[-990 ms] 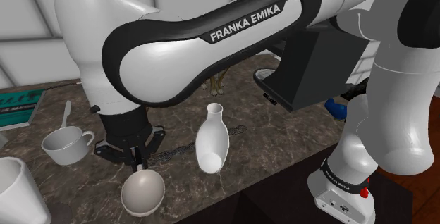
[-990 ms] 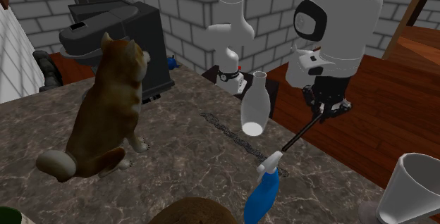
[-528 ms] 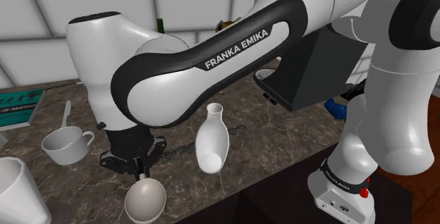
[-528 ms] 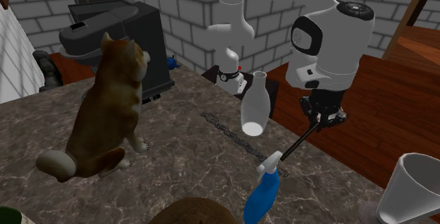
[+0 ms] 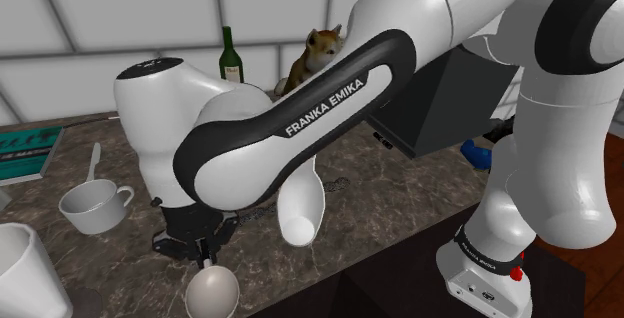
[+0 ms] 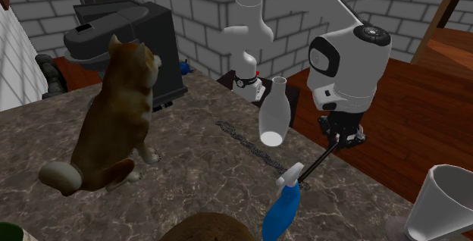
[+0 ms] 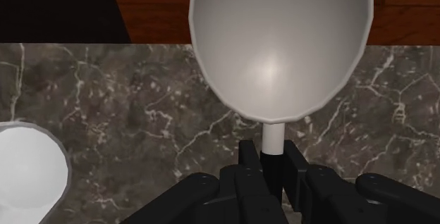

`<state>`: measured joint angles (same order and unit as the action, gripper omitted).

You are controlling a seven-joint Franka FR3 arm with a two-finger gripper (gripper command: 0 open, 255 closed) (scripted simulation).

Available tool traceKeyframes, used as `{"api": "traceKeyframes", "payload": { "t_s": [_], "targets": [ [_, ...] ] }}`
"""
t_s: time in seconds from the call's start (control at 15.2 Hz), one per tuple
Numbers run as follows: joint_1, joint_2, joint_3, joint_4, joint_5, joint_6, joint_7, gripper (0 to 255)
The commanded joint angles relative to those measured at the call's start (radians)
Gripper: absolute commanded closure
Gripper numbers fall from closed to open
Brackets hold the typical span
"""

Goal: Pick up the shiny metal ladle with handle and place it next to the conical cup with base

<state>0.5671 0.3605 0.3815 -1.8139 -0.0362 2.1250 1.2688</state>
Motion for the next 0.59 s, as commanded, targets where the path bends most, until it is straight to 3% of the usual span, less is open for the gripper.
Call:
{"api": "traceKeyframes", "payload": {
  "t_s": [0.0, 0.53],
  "targets": [
    [0.003, 0.015, -0.002, -0.008, -0.006, 0.022, 0.003, 255],
    [0.012, 0.073, -0.014, -0.04, -0.028, 0.11, 0.01, 255]
  ]
}}
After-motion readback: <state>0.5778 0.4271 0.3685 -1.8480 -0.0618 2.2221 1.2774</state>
